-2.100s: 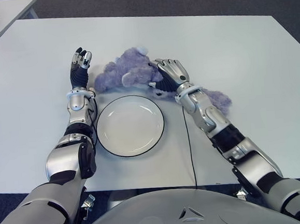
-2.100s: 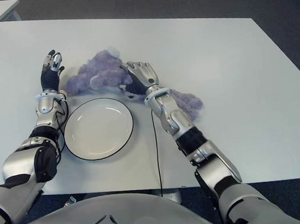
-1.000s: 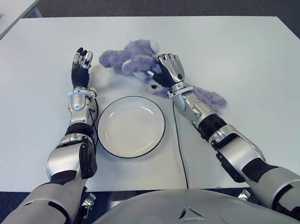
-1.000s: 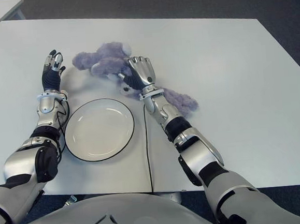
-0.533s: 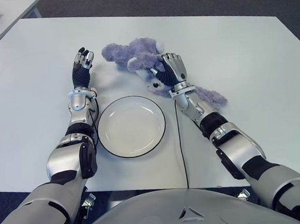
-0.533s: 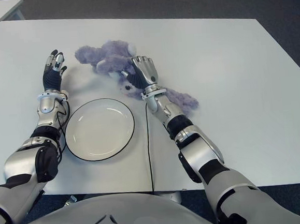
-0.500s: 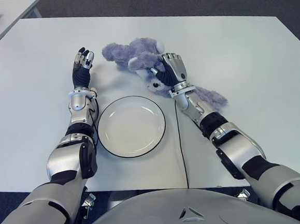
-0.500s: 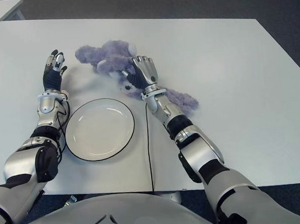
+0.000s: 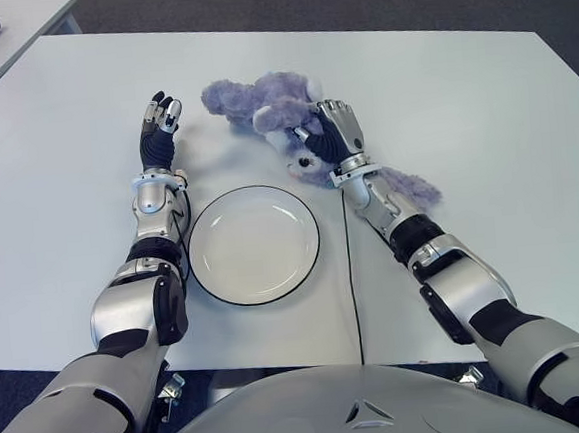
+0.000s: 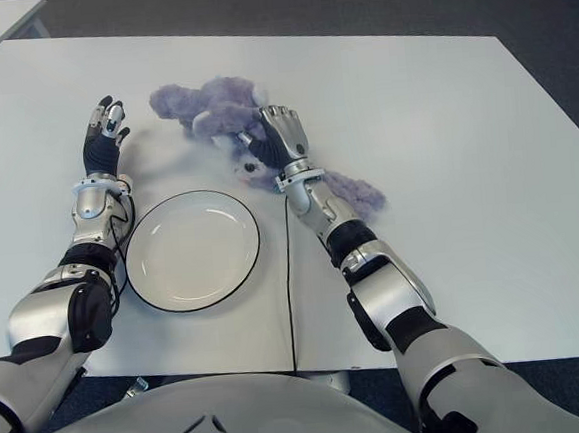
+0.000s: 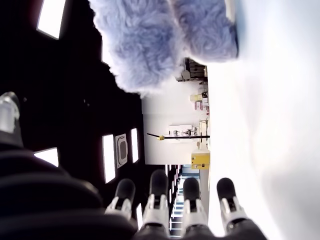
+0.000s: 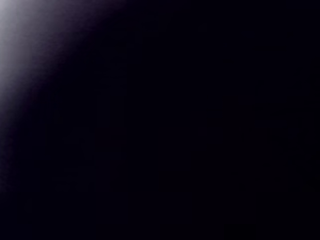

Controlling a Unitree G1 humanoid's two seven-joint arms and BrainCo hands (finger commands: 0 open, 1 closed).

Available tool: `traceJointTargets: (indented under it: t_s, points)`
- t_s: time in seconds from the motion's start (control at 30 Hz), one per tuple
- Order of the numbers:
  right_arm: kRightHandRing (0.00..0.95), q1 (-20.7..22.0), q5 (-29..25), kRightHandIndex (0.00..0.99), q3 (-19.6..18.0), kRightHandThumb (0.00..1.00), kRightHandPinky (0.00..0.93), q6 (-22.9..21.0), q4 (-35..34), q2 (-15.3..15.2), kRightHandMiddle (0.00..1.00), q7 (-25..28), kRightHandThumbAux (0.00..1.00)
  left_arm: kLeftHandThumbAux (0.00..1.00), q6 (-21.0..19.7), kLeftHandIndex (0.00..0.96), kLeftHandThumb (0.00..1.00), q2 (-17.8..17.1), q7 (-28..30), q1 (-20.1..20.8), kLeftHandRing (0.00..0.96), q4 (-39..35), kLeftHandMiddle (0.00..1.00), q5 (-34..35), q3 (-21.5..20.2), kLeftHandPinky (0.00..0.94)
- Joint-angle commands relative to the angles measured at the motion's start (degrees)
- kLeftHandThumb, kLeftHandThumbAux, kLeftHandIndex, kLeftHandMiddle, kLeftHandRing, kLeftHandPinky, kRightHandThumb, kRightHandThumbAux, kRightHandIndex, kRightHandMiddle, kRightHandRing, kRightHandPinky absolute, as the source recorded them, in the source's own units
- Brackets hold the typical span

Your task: Put the doll into the plate.

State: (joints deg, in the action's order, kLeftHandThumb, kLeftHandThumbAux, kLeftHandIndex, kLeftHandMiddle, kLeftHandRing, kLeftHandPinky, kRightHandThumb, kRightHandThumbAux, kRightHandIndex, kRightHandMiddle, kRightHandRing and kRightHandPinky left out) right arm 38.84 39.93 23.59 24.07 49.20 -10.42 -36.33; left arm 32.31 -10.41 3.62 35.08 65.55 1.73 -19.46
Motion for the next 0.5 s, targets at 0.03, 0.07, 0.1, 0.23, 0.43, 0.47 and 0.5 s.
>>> traceJointTargets:
  t_s: [0.03, 0.07, 0.1, 0.23, 0.43, 0.47, 0.5]
  points:
    - [0.862, -1.88, -3.07, 0.782, -2.8, 0.593, 0.815, 2.6, -2.85, -4.32, 0.869, 2.89, 0.701, 0.372, -0.22, 0.066, 0.0, 6.11, 0.39, -15.46, 0.042, 8.62, 0.103, 2.17, -1.11, 0.0]
    - [0.862, -1.85, -3.1, 0.782, -3.01, 0.588, 0.81, 2.75, -3.53, -4.57, 0.869, 2.91, 0.699, 0.372, -0.29, 0.066, 0.0, 6.11, 0.38, -15.42, 0.042, 8.65, 0.103, 2.17, -1.11, 0.0]
    - [0.862, -1.86, -3.11, 0.782, -3.22, 0.584, 0.806, 2.86, -4.36, -4.85, 0.869, 2.91, 0.699, 0.372, -0.32, 0.065, 0.0, 6.11, 0.38, -15.4, 0.043, 8.67, 0.103, 2.17, -1.11, 0.0]
    - [0.863, -2.13, -3.14, 0.78, -4.07, 0.571, 0.821, 3.64, -7.8, -5.9, 0.87, 2.74, 0.697, 0.368, -0.27, 0.064, 0.0, 6.11, 0.18, -15.42, 0.043, 8.66, 0.103, 1.95, -0.92, 0.0]
    - [0.863, -2.01, -3.5, 0.77, -5.85, 0.538, 0.799, 4.6, -13.36, -7.96, 0.87, 3.62, 0.694, 0.362, -0.15, 0.075, 0.0, 6.22, 0.04, -15.39, 0.043, 8.61, 0.108, 1.72, -0.68, 0.0]
    - [0.862, -2.04, -3.59, 0.765, -6.07, 0.532, 0.812, 4.58, -14.06, -8.19, 0.867, 3.89, 0.693, 0.361, -0.18, 0.079, 0.0, 6.23, 0.0, -15.37, 0.043, 8.61, 0.109, 1.69, -0.66, 0.0]
    - [0.862, -2.09, -3.69, 0.763, -6.38, 0.529, 0.816, 4.61, -15.02, -8.51, 0.866, 4.15, 0.693, 0.36, -0.3, 0.08, 0.0, 6.21, -0.06, -15.32, 0.043, 8.63, 0.109, 1.64, -0.61, 0.0]
